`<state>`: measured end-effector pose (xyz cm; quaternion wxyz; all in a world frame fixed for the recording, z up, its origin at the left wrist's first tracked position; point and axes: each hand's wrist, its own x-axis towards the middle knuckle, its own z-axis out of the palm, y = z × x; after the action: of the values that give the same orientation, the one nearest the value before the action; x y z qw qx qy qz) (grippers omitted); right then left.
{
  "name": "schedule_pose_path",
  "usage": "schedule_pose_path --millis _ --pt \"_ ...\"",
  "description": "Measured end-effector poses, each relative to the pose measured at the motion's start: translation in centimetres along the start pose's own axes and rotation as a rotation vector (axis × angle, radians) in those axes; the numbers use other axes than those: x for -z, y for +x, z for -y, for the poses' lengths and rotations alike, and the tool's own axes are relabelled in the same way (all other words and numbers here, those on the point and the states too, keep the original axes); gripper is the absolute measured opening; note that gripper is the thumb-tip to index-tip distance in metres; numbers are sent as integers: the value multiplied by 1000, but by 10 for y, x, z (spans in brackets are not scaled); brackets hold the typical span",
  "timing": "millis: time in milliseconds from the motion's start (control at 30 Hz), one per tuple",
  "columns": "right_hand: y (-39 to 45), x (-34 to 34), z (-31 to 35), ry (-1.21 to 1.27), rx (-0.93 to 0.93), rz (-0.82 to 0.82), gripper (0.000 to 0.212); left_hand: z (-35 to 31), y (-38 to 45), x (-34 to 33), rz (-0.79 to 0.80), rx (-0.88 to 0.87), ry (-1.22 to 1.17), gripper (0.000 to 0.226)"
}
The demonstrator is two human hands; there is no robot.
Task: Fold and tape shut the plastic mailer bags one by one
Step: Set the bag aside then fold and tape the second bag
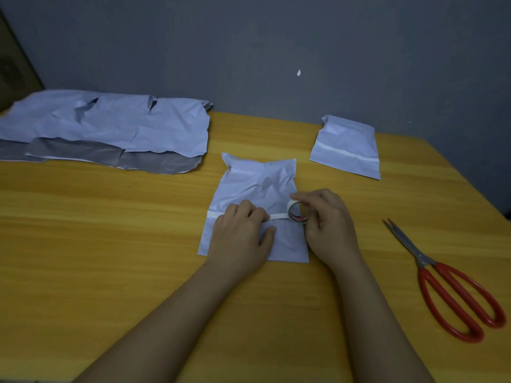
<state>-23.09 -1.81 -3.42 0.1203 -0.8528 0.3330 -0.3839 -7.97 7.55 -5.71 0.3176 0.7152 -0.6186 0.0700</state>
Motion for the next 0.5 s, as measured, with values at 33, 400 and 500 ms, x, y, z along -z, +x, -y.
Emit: schedule_pose_path --millis 33,400,500 --pt "0 0 0 1 -2 -4 44 0 0 0 -1 -1 -1 37" --pt "6 5 7 127 -37 -115 22 1 0 -2 -1 -2 6 37" --pt "5 6 5 143 -43 -103 22 1 0 -2 -5 -9 8 37"
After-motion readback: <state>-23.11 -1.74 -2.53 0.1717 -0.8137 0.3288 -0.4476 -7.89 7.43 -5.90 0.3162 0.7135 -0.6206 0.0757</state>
